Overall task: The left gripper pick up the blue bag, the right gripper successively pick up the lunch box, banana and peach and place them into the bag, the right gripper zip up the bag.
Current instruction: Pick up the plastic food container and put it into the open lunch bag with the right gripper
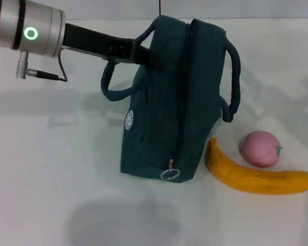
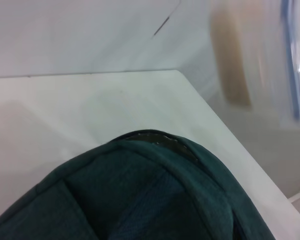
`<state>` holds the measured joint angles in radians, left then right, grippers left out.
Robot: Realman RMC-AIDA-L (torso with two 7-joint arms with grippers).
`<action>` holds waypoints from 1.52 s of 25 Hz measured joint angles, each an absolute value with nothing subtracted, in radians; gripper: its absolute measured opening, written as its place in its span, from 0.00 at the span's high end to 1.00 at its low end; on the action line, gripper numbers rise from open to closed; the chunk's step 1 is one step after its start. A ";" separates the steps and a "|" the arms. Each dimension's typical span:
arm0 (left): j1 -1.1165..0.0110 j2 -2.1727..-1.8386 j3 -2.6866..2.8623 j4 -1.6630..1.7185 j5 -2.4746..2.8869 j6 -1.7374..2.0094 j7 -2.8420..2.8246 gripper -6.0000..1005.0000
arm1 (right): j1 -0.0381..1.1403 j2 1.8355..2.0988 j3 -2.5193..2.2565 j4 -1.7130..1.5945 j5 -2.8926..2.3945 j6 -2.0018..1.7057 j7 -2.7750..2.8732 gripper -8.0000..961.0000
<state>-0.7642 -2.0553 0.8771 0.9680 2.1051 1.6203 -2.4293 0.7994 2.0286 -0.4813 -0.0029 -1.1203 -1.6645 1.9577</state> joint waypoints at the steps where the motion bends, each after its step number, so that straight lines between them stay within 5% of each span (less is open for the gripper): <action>1: -0.764 -2.056 0.877 0.968 2.105 1.617 -2.426 0.95 | 0.806 2.029 -0.513 0.009 -1.121 -1.663 1.956 0.81; 19: -0.754 -2.044 0.870 0.966 2.100 1.600 -2.418 0.95 | 0.678 2.028 -0.706 0.019 -1.135 -1.552 1.924 0.78; 38: -0.775 -2.049 0.875 0.963 2.100 1.600 -2.410 0.95 | 0.795 2.028 -0.965 -0.030 -1.187 -1.395 1.922 0.75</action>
